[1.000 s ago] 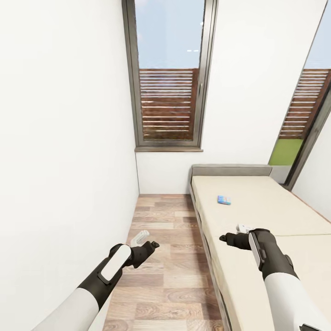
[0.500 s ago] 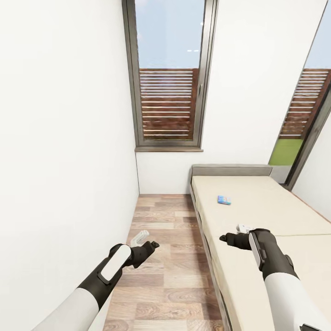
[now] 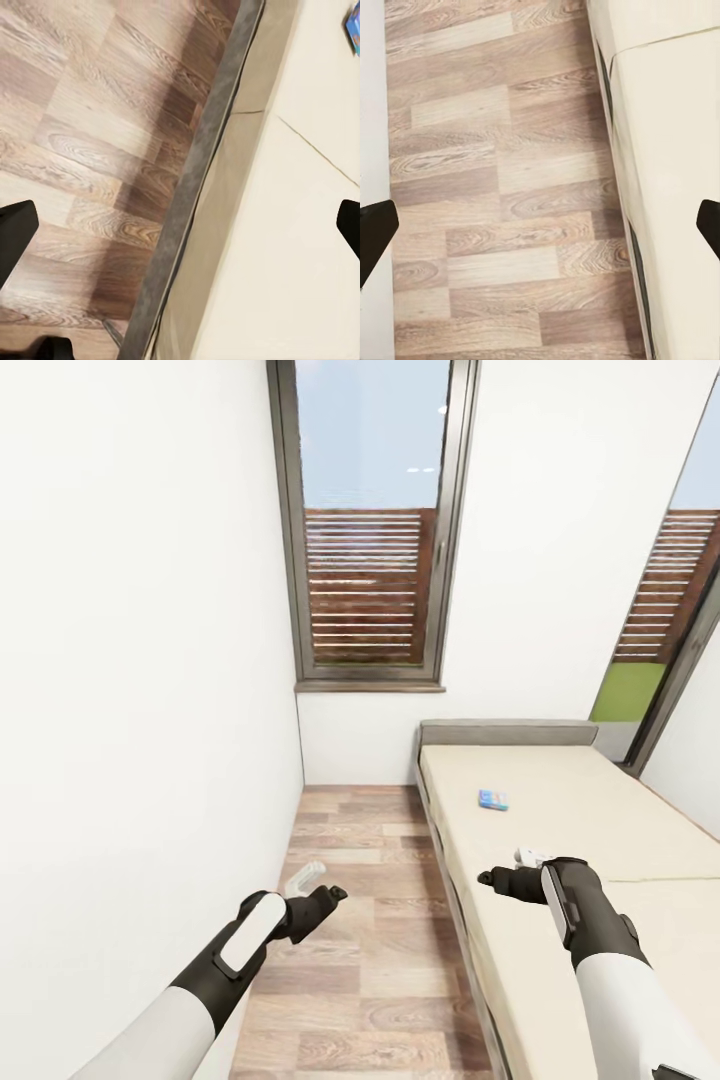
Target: Put all the toys in the child's room - the three board games (two on the bed and one on the table), the two jigsaw puzzles on the table, and the tennis ball on the table - inside the toy box on the table in the child's room.
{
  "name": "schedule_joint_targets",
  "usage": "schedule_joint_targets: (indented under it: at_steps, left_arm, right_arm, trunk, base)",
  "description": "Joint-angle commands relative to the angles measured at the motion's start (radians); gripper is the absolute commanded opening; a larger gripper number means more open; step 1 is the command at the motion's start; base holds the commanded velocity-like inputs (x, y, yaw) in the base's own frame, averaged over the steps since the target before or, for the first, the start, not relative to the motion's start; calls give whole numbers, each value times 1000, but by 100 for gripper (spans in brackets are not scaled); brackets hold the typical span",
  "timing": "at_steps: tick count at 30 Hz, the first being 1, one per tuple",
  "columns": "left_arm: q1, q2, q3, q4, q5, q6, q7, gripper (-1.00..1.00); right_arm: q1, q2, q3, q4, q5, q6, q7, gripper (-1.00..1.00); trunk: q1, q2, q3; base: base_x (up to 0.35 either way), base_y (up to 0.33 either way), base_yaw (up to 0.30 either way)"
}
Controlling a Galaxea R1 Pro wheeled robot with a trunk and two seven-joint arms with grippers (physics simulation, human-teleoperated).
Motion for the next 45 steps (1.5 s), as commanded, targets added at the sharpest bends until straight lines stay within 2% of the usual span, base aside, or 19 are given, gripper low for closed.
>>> schedule_joint_targets:
  at_steps: [1, 5, 12, 36, 45]
  left_arm:
    - [-1, 1, -9, -2, 10, -1, 9, 100]
    - [-1, 1, -32, -2, 10, -1, 9, 100]
    - [-1, 1, -51, -2, 10, -2, 9, 100]
    - [-1, 1, -60, -2, 10, -3, 9, 100]
    - [-1, 0, -61, -2, 10, -3, 9, 100]
  right_arm:
    - [-1, 0, -3, -1, 11, 4, 9, 100]
    - [-1, 0, -3, -1, 11, 4, 9, 100]
    - [-1, 0, -3, -1, 11, 4, 9, 100]
    - [-1, 0, -3, -1, 11, 4, 9, 100]
    - [-1, 0, -3, -1, 11, 4, 9, 100]
  trunk:
    - [1, -2, -2]
    - [1, -2, -2]
    - [1, -2, -2]
    - [1, -2, -2]
    - [1, -2, -2]
  base:
    - [237, 93, 0]
    - [260, 92, 0]
    - [291, 88, 0]
    - [315, 51, 0]
    - [154, -22, 0]
